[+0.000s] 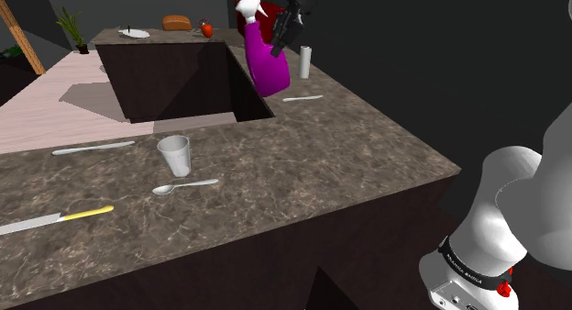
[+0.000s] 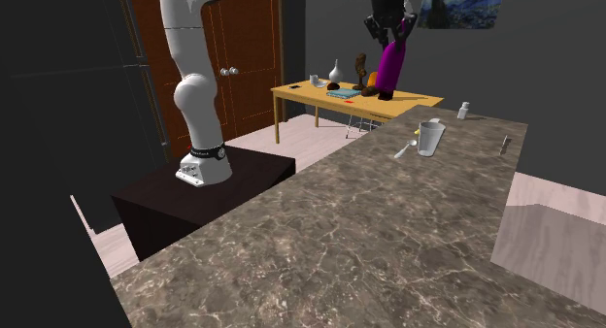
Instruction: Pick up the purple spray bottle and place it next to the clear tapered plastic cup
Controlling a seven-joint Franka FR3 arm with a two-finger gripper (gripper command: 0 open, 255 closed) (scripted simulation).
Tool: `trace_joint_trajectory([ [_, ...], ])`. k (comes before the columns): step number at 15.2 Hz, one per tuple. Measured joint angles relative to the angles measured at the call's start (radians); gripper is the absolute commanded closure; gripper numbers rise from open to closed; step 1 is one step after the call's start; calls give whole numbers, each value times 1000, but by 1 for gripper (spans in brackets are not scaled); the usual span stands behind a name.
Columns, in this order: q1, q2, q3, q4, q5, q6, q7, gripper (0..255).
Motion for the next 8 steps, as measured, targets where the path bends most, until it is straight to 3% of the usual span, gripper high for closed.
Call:
trace_joint_trajectory([
  [8, 92, 44, 94, 27, -20, 98, 165, 255],
])
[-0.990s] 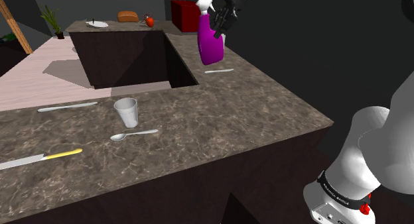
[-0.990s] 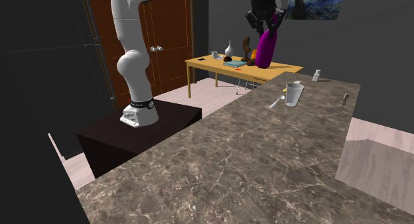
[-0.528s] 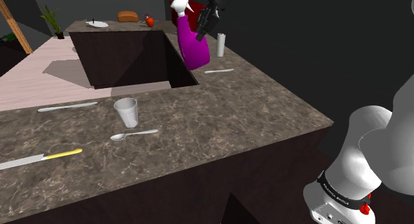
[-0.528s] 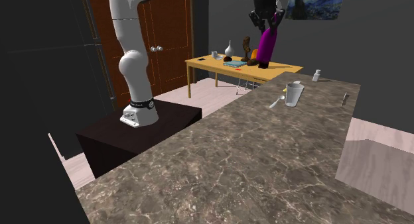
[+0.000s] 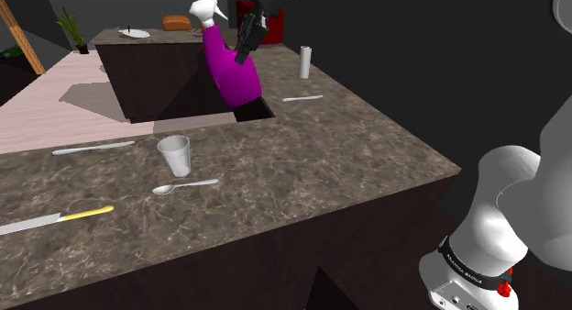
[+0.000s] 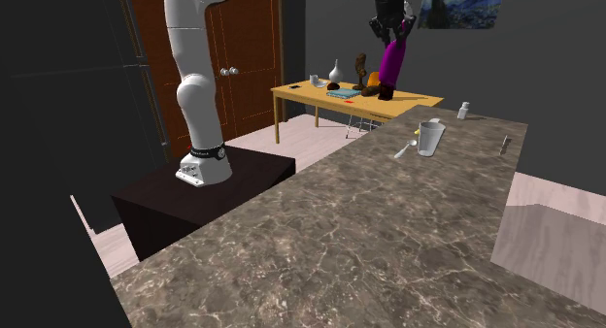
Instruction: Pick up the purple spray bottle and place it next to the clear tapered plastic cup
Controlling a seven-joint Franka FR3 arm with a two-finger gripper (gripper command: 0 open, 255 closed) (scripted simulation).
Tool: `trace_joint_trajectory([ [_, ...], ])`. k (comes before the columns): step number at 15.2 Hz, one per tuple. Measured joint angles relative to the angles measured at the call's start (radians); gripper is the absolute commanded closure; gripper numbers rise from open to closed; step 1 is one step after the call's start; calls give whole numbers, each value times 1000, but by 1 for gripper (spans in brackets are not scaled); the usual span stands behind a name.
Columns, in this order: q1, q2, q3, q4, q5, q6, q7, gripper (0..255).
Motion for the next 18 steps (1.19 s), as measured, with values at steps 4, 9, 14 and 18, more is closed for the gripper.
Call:
trace_joint_trajectory([
  [4, 43, 45, 40, 42, -10, 36, 79, 255],
  [9, 87, 133, 77, 154, -19, 46, 175, 255],
  [14, 138, 244, 112, 284, -34, 61, 276, 255],
  [18, 160, 323, 126, 392, -43, 48, 333, 255],
])
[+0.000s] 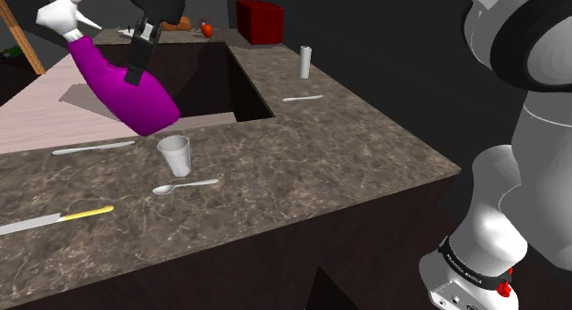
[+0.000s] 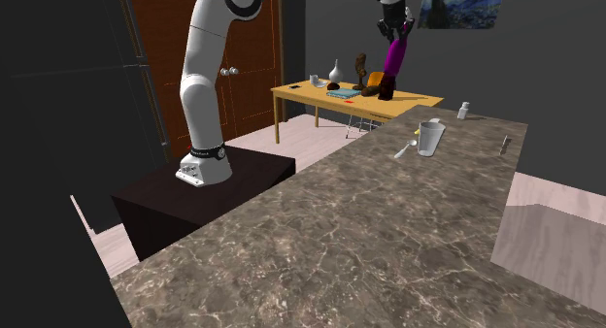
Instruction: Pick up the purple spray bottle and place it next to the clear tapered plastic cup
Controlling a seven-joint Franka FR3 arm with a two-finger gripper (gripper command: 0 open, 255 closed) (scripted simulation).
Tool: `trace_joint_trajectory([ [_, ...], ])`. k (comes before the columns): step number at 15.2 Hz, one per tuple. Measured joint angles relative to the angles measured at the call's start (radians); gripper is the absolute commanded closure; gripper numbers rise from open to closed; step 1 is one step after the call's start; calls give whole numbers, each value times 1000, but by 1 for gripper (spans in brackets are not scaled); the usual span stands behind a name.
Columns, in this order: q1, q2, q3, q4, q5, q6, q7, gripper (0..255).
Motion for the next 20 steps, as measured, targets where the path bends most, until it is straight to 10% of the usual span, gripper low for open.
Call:
trace_joint_trajectory([
  [20, 20, -4, 21, -258, 49, 245, -90, 255],
])
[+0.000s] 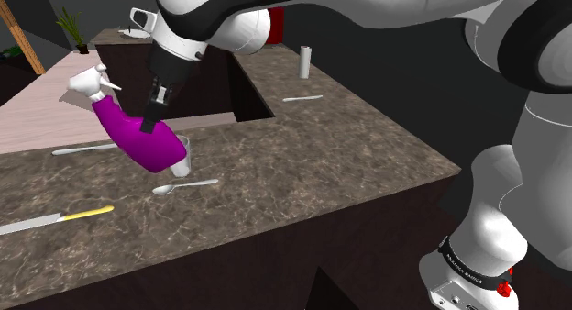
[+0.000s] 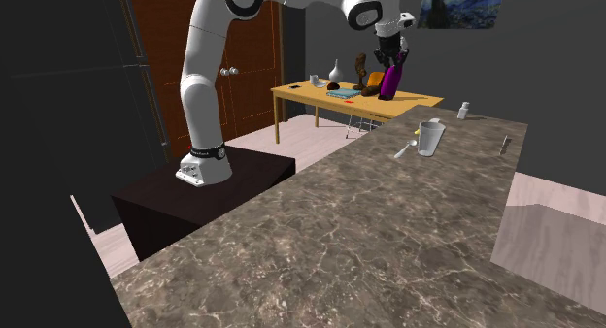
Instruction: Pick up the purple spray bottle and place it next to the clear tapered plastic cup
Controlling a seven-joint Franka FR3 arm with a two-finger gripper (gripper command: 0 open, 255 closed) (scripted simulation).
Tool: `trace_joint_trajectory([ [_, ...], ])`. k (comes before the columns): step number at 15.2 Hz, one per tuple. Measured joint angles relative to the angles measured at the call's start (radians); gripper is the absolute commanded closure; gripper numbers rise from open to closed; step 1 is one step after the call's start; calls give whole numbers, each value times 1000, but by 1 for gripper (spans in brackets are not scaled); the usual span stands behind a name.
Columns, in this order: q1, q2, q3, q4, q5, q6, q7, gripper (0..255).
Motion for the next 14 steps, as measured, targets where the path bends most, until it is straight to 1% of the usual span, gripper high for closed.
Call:
trace_joint_trajectory([
  [14, -6, 38, 26, -125, 67, 152, -87, 255],
])
